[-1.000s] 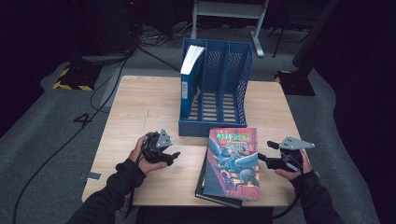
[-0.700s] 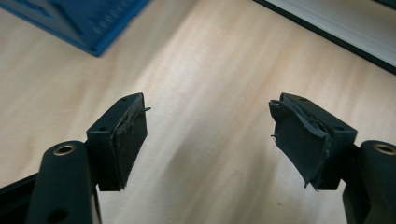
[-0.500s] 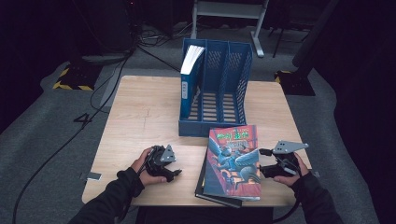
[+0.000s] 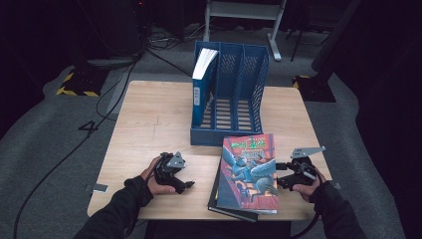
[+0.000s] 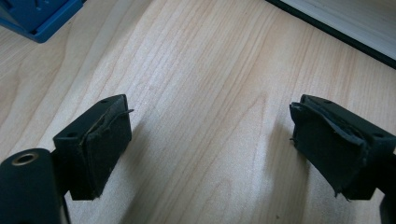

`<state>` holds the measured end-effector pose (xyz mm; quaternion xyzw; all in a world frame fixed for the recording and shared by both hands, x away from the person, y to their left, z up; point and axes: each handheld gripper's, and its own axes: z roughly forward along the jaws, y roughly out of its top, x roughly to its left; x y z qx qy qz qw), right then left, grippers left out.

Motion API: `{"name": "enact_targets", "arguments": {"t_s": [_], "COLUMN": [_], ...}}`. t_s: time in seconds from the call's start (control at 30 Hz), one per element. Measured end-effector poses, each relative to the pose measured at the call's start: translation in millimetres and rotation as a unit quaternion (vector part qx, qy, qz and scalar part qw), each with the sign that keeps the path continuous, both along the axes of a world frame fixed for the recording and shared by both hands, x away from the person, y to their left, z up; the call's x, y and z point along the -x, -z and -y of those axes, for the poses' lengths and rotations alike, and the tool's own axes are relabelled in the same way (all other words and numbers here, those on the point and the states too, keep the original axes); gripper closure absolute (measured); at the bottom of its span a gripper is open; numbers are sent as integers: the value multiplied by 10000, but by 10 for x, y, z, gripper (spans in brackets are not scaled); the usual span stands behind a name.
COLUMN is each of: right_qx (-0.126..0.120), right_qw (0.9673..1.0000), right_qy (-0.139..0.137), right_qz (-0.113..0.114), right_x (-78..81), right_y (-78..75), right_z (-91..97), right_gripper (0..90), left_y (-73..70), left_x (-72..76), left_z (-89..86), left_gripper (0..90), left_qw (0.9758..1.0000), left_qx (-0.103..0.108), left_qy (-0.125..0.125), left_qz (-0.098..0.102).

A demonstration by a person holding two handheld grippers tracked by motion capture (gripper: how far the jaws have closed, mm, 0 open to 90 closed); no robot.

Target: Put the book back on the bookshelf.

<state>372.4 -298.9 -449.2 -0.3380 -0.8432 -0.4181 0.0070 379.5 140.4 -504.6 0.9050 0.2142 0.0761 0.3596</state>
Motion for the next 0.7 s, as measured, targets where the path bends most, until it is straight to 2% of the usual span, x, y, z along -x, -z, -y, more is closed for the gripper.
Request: {"name": "enact_targets", "arguments": {"t_s": [0.1,0.37,0.5,0.57,0.63,0.7], "right_qx": [154,341,540,735,806,766], "right_qw": [9998,9993,9977,9959,9950,9951], "right_qy": [-49,-49,-159,-156,-145,-82], "right_qz": [88,175,365,512,573,622], "right_x": [20,40,75,117,138,148], "right_y": [-31,-74,-133,-177,-211,-255], "right_z": [-35,-69,-82,-77,-56,-21], "right_gripper": [225,229,268,267,268,270], "left_y": [1,-5,-6,-4,-4,-3], "left_x": [-22,-24,-32,-28,-24,-23], "left_z": [29,71,161,171,171,170], "left_gripper": [87,78,79,83,85,88], "left_qw": [10000,9999,10000,10000,10000,10000], "left_qx": [-28,-72,-62,-45,-43,-37], "left_qy": [20,-60,-22,-17,-27,-24], "left_qz": [-6,-46,-44,-34,-21,-20]}}
